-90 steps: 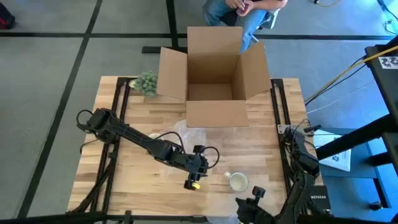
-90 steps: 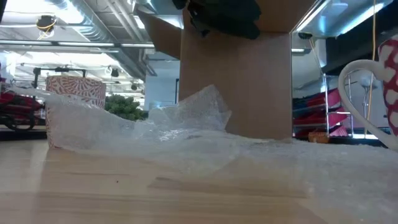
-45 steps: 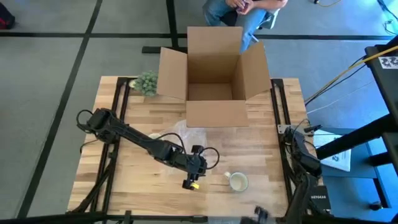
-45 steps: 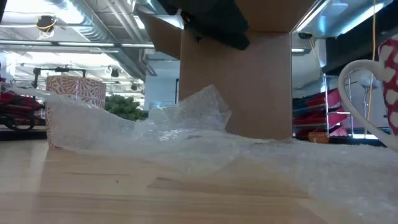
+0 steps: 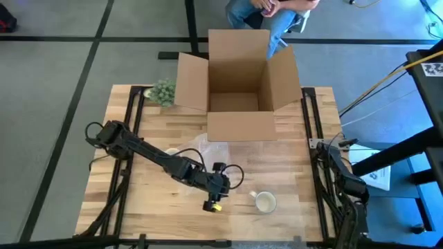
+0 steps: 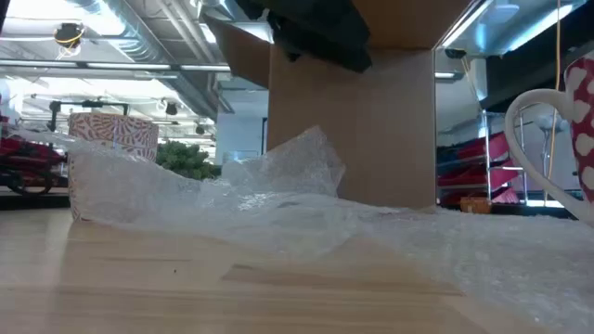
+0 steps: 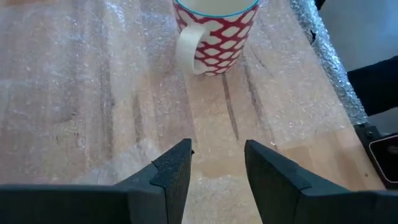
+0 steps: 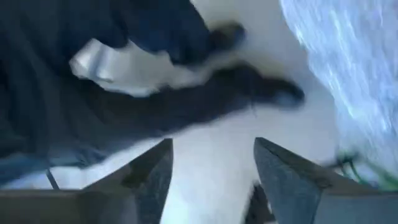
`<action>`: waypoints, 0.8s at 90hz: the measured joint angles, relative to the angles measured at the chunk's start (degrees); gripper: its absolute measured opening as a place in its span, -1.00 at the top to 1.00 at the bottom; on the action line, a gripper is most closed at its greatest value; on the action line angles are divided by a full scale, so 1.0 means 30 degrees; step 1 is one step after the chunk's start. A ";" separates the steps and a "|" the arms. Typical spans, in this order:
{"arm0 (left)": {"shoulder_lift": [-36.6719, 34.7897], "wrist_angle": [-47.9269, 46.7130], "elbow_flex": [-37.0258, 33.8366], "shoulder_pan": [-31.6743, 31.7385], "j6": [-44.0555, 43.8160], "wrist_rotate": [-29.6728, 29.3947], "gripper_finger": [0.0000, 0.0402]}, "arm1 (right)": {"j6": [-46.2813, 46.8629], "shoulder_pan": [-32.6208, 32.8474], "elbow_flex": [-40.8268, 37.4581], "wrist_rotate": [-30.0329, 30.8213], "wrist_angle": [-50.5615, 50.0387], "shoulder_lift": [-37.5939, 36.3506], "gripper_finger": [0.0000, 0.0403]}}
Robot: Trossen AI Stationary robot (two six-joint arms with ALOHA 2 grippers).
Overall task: Wrap mug
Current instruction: Wrap the red mug with the right bubble wrap
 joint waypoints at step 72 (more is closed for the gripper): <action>0.0000 0.0182 0.0000 0.0000 0.0517 0.0007 0.33 | 0.5361 0.0872 -0.5068 0.1502 -0.0688 -0.0015 -0.07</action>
